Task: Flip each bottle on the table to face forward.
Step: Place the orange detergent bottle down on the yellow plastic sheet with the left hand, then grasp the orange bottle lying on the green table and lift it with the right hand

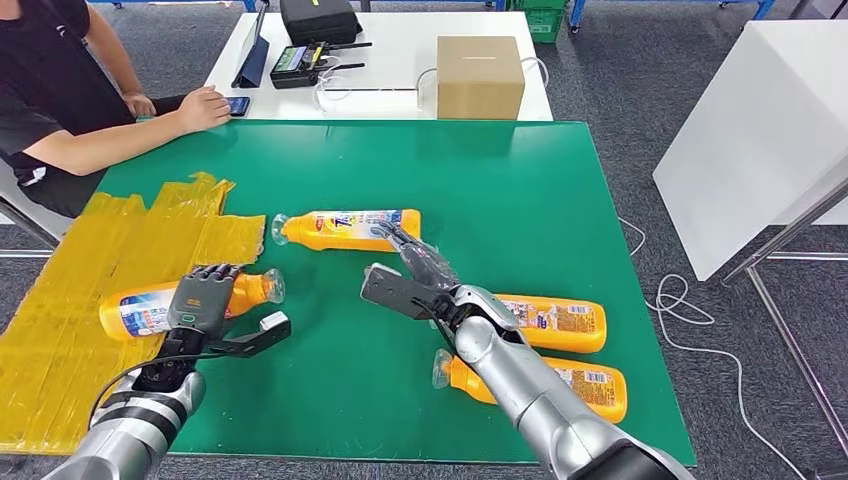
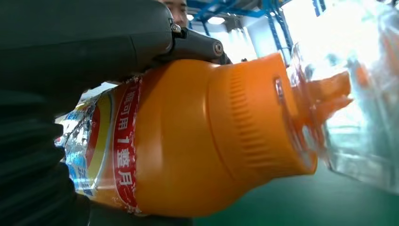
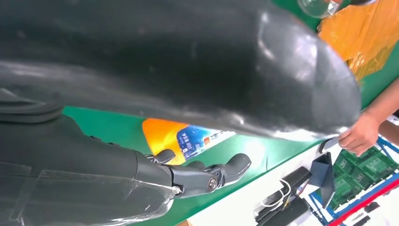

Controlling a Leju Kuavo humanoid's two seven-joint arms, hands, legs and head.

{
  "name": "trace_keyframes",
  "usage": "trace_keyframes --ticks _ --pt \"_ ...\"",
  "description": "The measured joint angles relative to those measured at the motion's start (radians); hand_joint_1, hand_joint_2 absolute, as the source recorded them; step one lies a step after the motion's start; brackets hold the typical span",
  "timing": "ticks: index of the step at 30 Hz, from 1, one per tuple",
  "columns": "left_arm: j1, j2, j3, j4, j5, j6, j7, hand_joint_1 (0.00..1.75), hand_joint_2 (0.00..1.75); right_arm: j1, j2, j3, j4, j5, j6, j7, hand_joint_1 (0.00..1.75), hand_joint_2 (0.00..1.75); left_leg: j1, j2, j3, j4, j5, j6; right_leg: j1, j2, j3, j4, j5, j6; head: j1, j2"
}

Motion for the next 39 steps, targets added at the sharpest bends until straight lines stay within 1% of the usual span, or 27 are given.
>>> trace_keyframes --ticks 2,4,5,8,9,10,14,17,25,27,29,31,33,35,37,39 --pt "-0.018 0.014 -0.012 0.027 -0.036 -0.005 0.037 1.75 1.75 0.000 -0.002 0.008 0.000 -0.002 0.001 0.000 0.00 0.00 0.000 0.000 0.000 0.000 0.000 0.000 0.000 0.000 0.000 0.000 0.000 0.000 0.000 0.000" --pt "-0.032 0.027 -0.022 0.047 -0.049 -0.010 0.053 1.75 1.75 0.000 -0.003 0.012 0.000 -0.003 0.001 0.000 0.00 0.00 0.000 0.000 0.000 0.000 0.000 0.000 0.000 0.000 0.000 0.000 0.000 0.000 0.000 0.000" --pt "-0.037 0.031 -0.026 0.055 -0.052 -0.013 0.056 1.71 1.75 0.000 -0.004 0.013 0.000 -0.004 0.001 0.000 0.00 0.00 0.000 0.000 0.000 0.000 0.000 0.000 0.000 0.000 0.000 0.000 0.000 0.000 0.000 0.000" --pt "-0.050 0.041 -0.038 0.075 -0.052 -0.033 0.061 0.40 1.75 0.000 -0.005 0.014 0.000 -0.005 0.001 0.000 0.00 0.00 0.000 0.000 0.000 0.000 0.000 0.000 0.000 0.000 0.000 0.000 0.000 0.000 0.000 0.000" --pt "-0.055 0.044 -0.041 0.080 -0.049 -0.041 0.056 0.00 1.75 0.000 -0.006 0.015 0.000 -0.005 0.001 0.000 0.00 0.00 0.000 0.000 0.000 0.000 0.000 0.000 0.000 0.000 0.000 0.000 0.000 0.000 0.000 0.000" --pt "-0.060 0.046 -0.043 0.085 -0.043 -0.048 0.045 0.00 1.75 0.000 -0.006 0.015 0.000 -0.005 0.001 0.000 0.00 0.00 0.000 0.000 0.000 0.000 0.000 0.000 0.000 0.000 0.001 0.000 0.000 0.000 0.000 0.000" --pt "-0.075 0.052 -0.045 0.099 -0.017 -0.064 0.001 0.00 0.00 0.000 -0.010 0.020 0.000 -0.006 0.001 0.000 0.00 0.00 0.000 0.000 0.001 0.000 0.000 0.000 0.000 0.000 0.001 0.000 0.000 0.000 0.000 0.000" --pt "-0.085 0.057 -0.045 0.104 0.006 -0.089 -0.029 0.00 0.00 0.000 -0.015 0.023 -0.002 -0.006 0.001 0.000 0.00 0.00 0.000 -0.001 0.001 0.000 0.000 0.000 0.000 -0.001 0.002 0.000 0.000 0.000 0.000 0.000" --pt "-0.073 0.091 -0.036 0.099 0.107 -0.120 -0.190 0.00 0.00 0.009 -0.044 0.028 -0.056 -0.009 0.000 -0.001 0.00 0.00 0.000 -0.002 0.002 0.000 0.001 0.000 0.000 -0.002 0.003 0.000 0.000 0.000 0.000 0.000" --pt "-0.062 0.094 -0.026 0.091 0.162 -0.142 -0.248 0.00 0.00 0.014 -0.050 0.028 -0.066 -0.010 0.000 -0.002 0.00 0.00 0.000 -0.002 0.002 0.000 0.001 0.000 0.000 -0.002 0.003 0.000 0.000 0.000 0.000 0.000" --pt "-0.049 0.094 -0.006 0.071 0.264 -0.183 -0.345 0.00 0.00 0.018 -0.055 0.029 -0.073 -0.011 0.000 -0.005 0.00 0.00 0.000 -0.002 0.002 0.000 0.001 0.000 0.000 -0.002 0.003 0.000 0.000 0.000 0.000 0.000" --pt "-0.022 0.093 0.023 0.031 0.400 -0.231 -0.457 0.00 0.00 0.024 -0.060 0.029 -0.084 -0.009 -0.005 -0.017 0.00 0.87 0.000 -0.002 0.002 0.000 0.001 0.000 0.000 -0.002 0.003 0.000 0.000 0.000 0.000 0.000" --pt "0.030 0.085 0.065 -0.043 0.584 -0.276 -0.563 0.00 0.00 0.037 -0.070 0.029 -0.108 0.004 -0.036 -0.036 0.00 1.75 0.000 -0.001 0.002 0.000 0.001 0.000 0.000 -0.002 0.002 0.000 0.000 0.000 0.000 0.000" --pt "0.106 0.059 0.127 -0.158 0.828 -0.351 -0.649 0.00 0.00 0.069 -0.086 0.027 -0.163 0.035 -0.085 -0.049 0.00 1.75 -0.001 -0.001 0.001 0.001 0.000 0.000 0.000 -0.001 0.001 -0.001 0.000 0.000 0.000 0.000" --pt "0.190 0.011 0.210 -0.319 1.100 -0.491 -0.703 0.00 0.00 0.124 -0.111 0.022 -0.263 0.070 -0.113 -0.049 0.00 1.75 -0.001 0.000 0.000 0.001 0.000 0.001 0.000 -0.001 0.000 -0.001 0.000 0.000 0.000 0.000" --pt "0.271 -0.047 0.301 -0.498 1.308 -0.634 -0.727 0.00 0.00 0.193 -0.146 0.013 -0.384 0.098 -0.111 -0.047 0.00 1.75 -0.001 0.000 -0.001 0.001 -0.002 0.001 0.000 -0.001 0.000 -0.003 0.000 0.000 0.000 0.000"
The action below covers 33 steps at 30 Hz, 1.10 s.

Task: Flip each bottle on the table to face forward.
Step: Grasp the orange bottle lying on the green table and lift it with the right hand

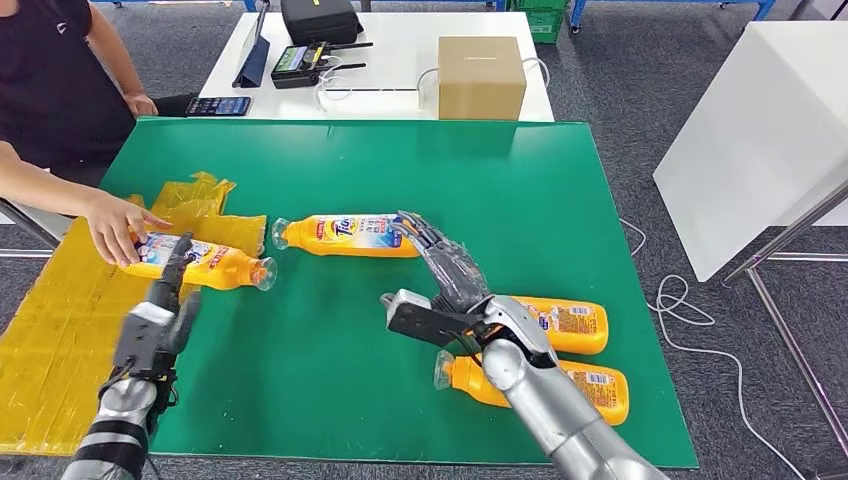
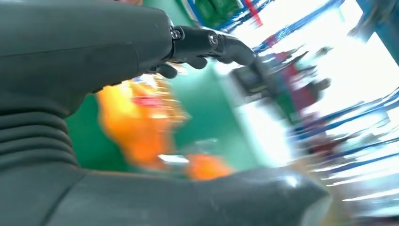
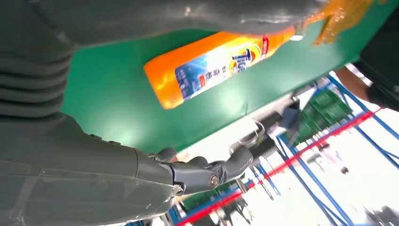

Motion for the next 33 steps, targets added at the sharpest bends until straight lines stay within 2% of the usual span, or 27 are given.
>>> trace_keyframes --ticks 2,5,11,20,28,33 --pt "0.072 -0.055 0.079 -0.152 0.103 -0.085 -0.006 0.00 0.00 0.070 -0.036 -0.007 -0.107 0.023 0.010 -0.001 0.00 1.75 0.000 0.000 -0.001 0.000 -0.002 0.001 0.000 0.000 0.000 -0.001 0.000 0.000 0.000 0.000" --pt "0.159 -0.124 0.168 -0.319 0.160 -0.148 -0.007 0.00 0.00 0.165 -0.085 -0.012 -0.241 0.057 0.017 -0.012 0.00 1.75 0.000 0.001 -0.001 0.000 -0.004 0.002 0.000 0.001 0.000 -0.002 -0.001 0.001 0.000 0.000" --pt "0.265 -0.204 0.257 -0.492 0.191 -0.194 -0.005 0.00 0.00 0.320 -0.168 -0.010 -0.439 0.089 0.020 -0.026 0.00 1.75 0.000 0.000 -0.002 -0.001 -0.004 0.003 0.000 0.000 0.000 -0.003 -0.002 0.003 0.000 0.000" --pt "0.315 -0.239 0.296 -0.542 0.207 -0.205 0.004 0.00 0.00 0.469 -0.270 -0.045 -0.580 0.129 0.015 0.010 0.00 1.75 0.000 0.000 -0.001 -0.001 -0.004 0.003 0.000 0.000 0.001 -0.003 -0.002 0.003 0.000 0.000" --pt "0.320 -0.248 0.301 -0.549 0.210 -0.206 0.008 0.00 0.00 0.498 -0.295 -0.061 -0.620 0.136 0.015 0.020 0.00 1.75 0.000 0.000 -0.001 -0.001 -0.004 0.003 0.000 0.000 0.002 -0.003 -0.002 0.003 0.000 0.000" --pt "0.321 -0.250 0.301 -0.549 0.214 -0.206 0.015 0.00 0.00 0.543 -0.314 -0.107 -0.625 0.160 0.008 0.111 0.00 1.75 0.000 -0.001 -0.001 0.000 -0.004 0.003 0.000 -0.001 0.002 -0.003 -0.002 0.003 0.000 0.000"
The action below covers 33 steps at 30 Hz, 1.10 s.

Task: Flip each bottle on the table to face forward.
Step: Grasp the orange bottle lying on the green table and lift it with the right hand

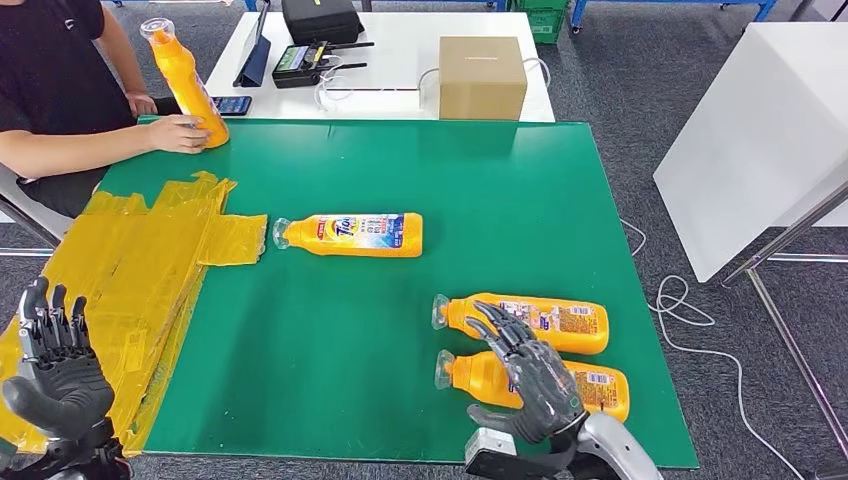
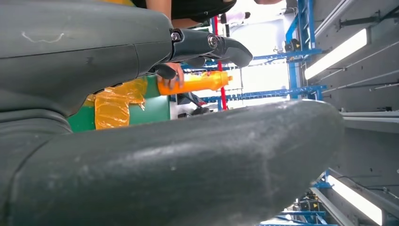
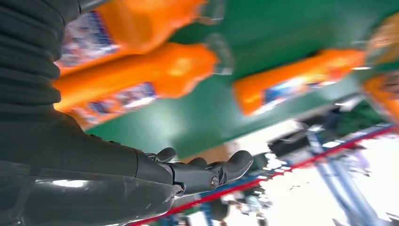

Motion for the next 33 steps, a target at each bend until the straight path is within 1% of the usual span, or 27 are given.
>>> trace_keyframes --ticks 8,12,17,21,25,33 --pt "0.004 -0.001 0.000 0.000 -0.002 0.008 0.001 0.00 0.00 0.110 -0.041 -0.094 -0.001 0.028 -0.023 0.115 0.00 1.75 -0.001 0.000 0.000 0.000 -0.001 0.001 -0.001 0.000 0.000 0.000 0.000 0.000 0.000 0.000" --pt "0.013 -0.001 0.000 0.000 0.001 0.008 0.002 0.00 0.00 0.175 -0.084 -0.124 -0.021 0.016 -0.021 0.167 0.00 1.75 -0.001 0.000 0.000 0.000 -0.001 0.001 -0.001 0.000 0.000 0.000 0.000 0.000 0.000 0.000" --pt "0.018 -0.002 0.007 0.000 0.006 -0.001 0.002 0.00 0.00 0.243 -0.144 -0.150 -0.063 -0.005 -0.017 0.204 0.00 1.75 -0.001 0.000 0.000 0.000 -0.001 0.001 -0.001 0.000 0.000 0.000 0.000 0.000 0.000 0.000" --pt "0.018 -0.003 0.007 0.000 0.008 -0.010 0.002 0.00 0.00 0.255 -0.177 -0.154 -0.075 -0.012 -0.003 0.221 0.00 1.75 -0.001 0.000 0.000 0.000 -0.001 0.002 -0.001 0.000 0.000 0.000 0.000 0.000 0.000 0.000" --pt "0.017 -0.003 0.007 0.000 0.010 -0.012 0.002 0.00 0.00 0.253 -0.198 -0.158 -0.075 -0.013 0.009 0.227 0.00 1.75 -0.001 0.000 0.000 0.000 -0.001 0.002 -0.001 0.000 0.000 0.000 0.000 0.000 0.000 0.000" --pt "0.014 -0.003 0.006 0.000 0.012 -0.013 0.004 0.00 0.00 0.217 -0.205 -0.162 -0.052 0.013 0.030 0.225 0.00 1.75 -0.001 0.000 0.000 0.000 -0.001 0.002 -0.001 0.000 0.000 0.000 0.000 0.000 0.000 0.000"
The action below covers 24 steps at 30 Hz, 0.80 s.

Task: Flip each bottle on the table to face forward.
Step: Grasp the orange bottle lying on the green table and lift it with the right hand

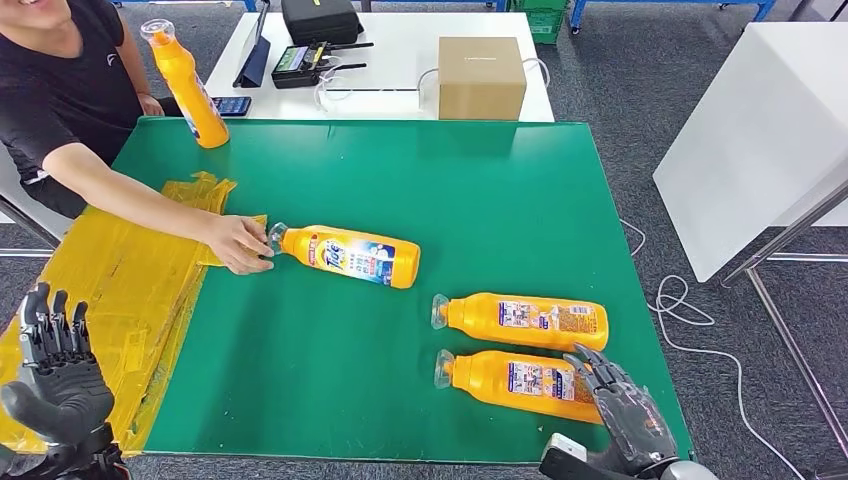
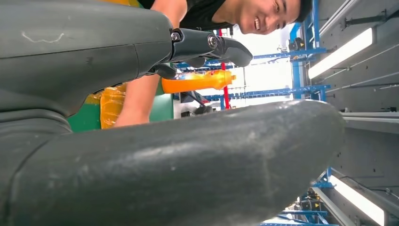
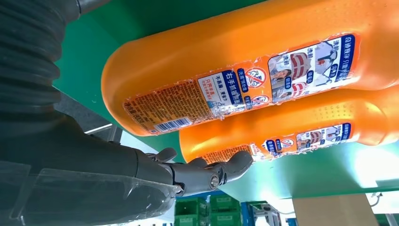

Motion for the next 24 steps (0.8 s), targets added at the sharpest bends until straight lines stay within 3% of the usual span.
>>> trace_keyframes --ticks 10,13,16,20,24 --pt "-0.002 0.000 -0.002 0.002 0.006 -0.006 0.006 0.00 0.00 -0.030 -0.026 -0.002 0.046 0.005 0.091 0.018 0.00 1.75 0.000 0.000 0.000 0.000 0.000 0.000 0.000 0.000 0.000 0.000 0.000 0.000 0.000 0.000" --pt "-0.009 0.000 -0.008 0.008 0.007 -0.006 0.010 0.00 0.00 -0.022 -0.075 0.009 0.052 -0.039 0.143 0.070 0.00 1.75 -0.001 0.000 0.001 0.000 0.000 0.000 -0.001 0.000 0.000 0.000 0.000 0.000 0.000 0.000" --pt "-0.021 0.000 -0.021 0.021 0.008 0.000 0.017 0.00 0.00 -0.004 -0.160 0.042 0.053 -0.091 0.175 0.144 0.04 1.75 -0.001 0.000 0.001 0.001 -0.001 0.001 -0.001 0.000 0.001 0.000 0.000 0.000 0.000 0.000" --pt "-0.041 0.001 -0.044 0.041 0.008 0.013 0.023 0.00 0.00 0.006 -0.264 0.109 0.053 -0.145 0.176 0.226 1.69 1.75 -0.001 0.000 0.004 0.002 -0.002 0.003 -0.001 0.000 0.004 -0.001 0.000 0.000 0.000 0.000" --pt "-0.054 0.004 -0.063 0.057 0.013 0.024 0.028 0.00 0.00 -0.002 -0.339 0.173 0.050 -0.187 0.162 0.260 1.75 1.75 -0.001 0.000 0.007 0.002 -0.003 0.004 -0.001 0.000 0.007 -0.001 0.000 0.000 0.000 0.000"
